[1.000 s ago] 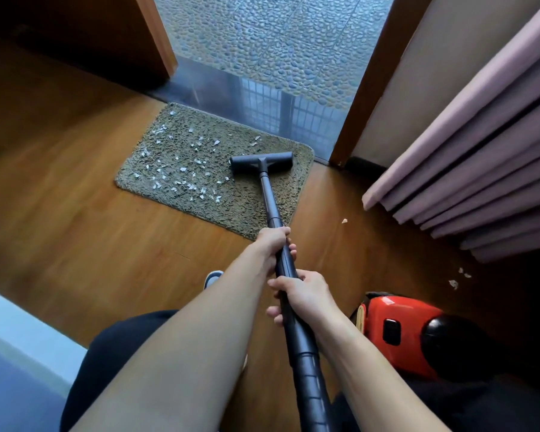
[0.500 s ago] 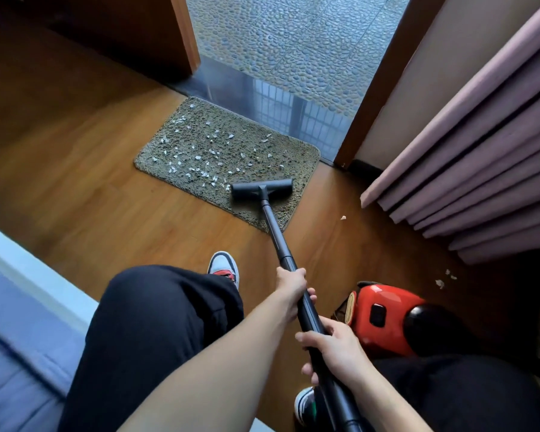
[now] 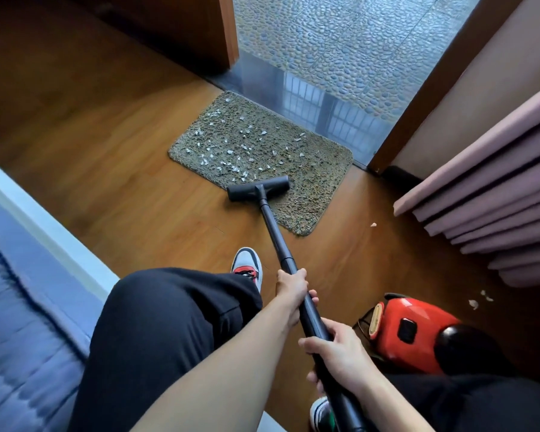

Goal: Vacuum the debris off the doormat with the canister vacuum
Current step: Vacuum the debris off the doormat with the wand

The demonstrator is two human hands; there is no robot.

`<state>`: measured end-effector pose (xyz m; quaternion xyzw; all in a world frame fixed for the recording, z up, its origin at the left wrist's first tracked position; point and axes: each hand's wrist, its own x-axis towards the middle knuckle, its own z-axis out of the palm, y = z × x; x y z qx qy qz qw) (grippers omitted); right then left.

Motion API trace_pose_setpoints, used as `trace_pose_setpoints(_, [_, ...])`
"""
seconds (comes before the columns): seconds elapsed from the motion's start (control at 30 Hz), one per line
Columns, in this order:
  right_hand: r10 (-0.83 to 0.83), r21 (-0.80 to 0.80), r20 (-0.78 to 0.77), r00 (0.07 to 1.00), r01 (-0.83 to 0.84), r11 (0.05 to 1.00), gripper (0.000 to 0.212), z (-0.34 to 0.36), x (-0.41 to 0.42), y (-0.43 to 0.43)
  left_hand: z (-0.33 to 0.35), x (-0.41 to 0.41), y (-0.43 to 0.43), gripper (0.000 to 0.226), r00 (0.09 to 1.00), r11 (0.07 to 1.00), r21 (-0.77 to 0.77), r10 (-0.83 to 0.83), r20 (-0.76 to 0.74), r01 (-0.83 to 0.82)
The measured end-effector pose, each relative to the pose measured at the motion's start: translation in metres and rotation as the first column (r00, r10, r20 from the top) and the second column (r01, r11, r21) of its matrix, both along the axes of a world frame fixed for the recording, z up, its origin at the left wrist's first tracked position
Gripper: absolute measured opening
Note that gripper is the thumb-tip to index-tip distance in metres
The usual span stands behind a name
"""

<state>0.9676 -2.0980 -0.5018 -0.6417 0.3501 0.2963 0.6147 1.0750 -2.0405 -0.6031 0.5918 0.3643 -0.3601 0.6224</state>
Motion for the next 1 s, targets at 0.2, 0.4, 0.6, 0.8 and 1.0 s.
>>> trace_pose_setpoints(0.2, [0.011,0.016,0.029,1.0,-0.011,1.0,0.016,-0.006,0.048,0.007,-0.006,0.051,0.008,0.011,1.0,1.0,-0.002,0.017,0.004,-0.017])
trace_pose_setpoints(0.4, [-0.038,0.061,0.038,0.999,0.036,0.997,0.014,-0.013,0.093,0.015,-0.008,0.099,0.017,0.012,0.999,0.999,-0.01,0.037,0.019,-0.037])
trace_pose_setpoints(0.6, [-0.072,0.094,0.036,0.997,0.069,0.993,0.01,-0.015,0.122,0.022,-0.011,0.13,0.023,0.014,1.0,1.0,0.005,-0.001,0.025,0.001])
trace_pose_setpoints(0.8, [-0.077,0.1,0.02,0.997,0.074,0.992,0.015,-0.01,0.109,0.015,-0.006,0.117,0.018,0.013,1.0,1.0,0.004,-0.002,0.015,0.002])
trace_pose_setpoints(1.0, [-0.052,0.114,0.003,0.999,0.052,0.992,0.017,0.003,0.068,0.005,-0.001,0.074,0.01,0.016,1.0,1.0,-0.005,0.002,-0.006,-0.002])
